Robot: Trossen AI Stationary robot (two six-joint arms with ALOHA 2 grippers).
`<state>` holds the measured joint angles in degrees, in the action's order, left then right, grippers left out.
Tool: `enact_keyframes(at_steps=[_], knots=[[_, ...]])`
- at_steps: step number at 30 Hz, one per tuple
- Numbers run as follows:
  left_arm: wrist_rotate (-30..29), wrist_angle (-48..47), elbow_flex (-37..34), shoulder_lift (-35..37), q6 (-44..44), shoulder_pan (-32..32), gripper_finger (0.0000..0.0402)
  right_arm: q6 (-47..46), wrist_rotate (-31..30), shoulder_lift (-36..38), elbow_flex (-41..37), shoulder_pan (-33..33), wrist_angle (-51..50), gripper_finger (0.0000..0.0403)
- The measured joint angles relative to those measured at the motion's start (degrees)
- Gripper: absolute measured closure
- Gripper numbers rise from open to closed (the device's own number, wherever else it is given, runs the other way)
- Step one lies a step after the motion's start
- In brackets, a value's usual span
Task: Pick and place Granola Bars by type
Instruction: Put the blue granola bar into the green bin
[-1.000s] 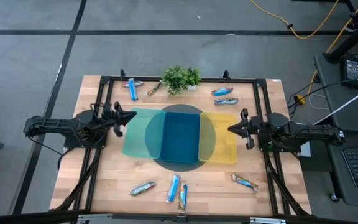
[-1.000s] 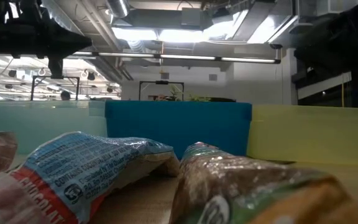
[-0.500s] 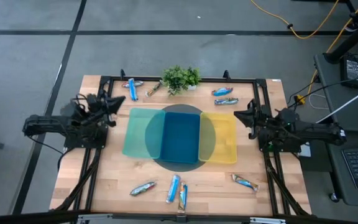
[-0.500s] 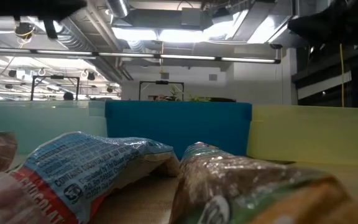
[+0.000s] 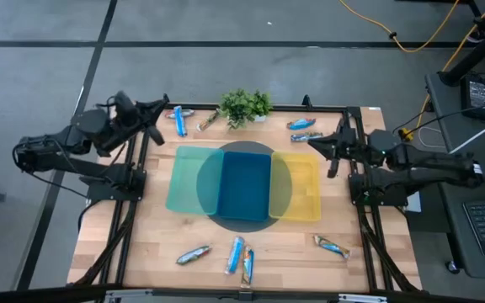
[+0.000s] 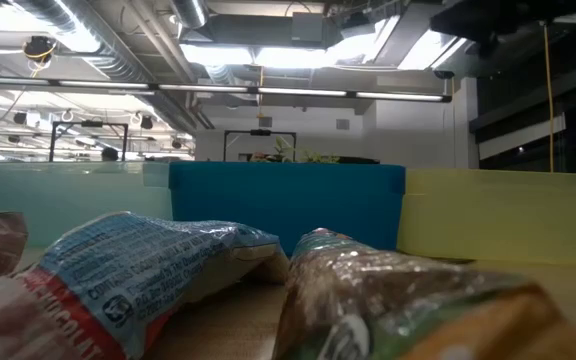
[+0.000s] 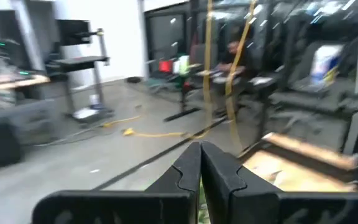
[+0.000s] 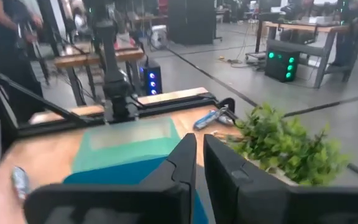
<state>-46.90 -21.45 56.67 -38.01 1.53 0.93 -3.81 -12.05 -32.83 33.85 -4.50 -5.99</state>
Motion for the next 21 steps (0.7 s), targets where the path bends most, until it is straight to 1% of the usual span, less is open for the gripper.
enact_keyframes(at_steps=[4,6,8,11,15,18,21], knots=[[-2.54,-0.07,1.61,-3.88,-1.25,0.26,0.0398,4.07,0.06,-4.38,3.09,0.01,0.21,0.0368],[-2.34,-0.81,1.62,-5.04,0.26,1.14,0.0398,4.12,0.08,-5.92,3.83,0.01,0.13,0.0368],[-0.65,-3.13,1.63,-6.03,3.12,2.46,0.0398,4.06,0.07,-6.88,4.01,0.01,0.13,0.0368],[3.56,-8.89,1.63,-7.56,8.04,5.29,0.0398,3.97,0.11,-8.03,4.02,0.01,0.10,0.0368],[11.97,-15.15,1.63,-9.90,13.73,10.26,0.0398,0.97,0.13,-8.55,4.02,0.01,0.16,0.0368],[18.04,-17.02,1.63,-12.01,15.75,13.81,0.0398,-0.25,0.14,-8.58,4.02,0.01,0.13,0.0368],[22.13,-18.21,1.63,-14.26,15.87,17.09,0.0393,-0.25,0.15,-8.55,4.02,0.01,0.15,0.0368]])
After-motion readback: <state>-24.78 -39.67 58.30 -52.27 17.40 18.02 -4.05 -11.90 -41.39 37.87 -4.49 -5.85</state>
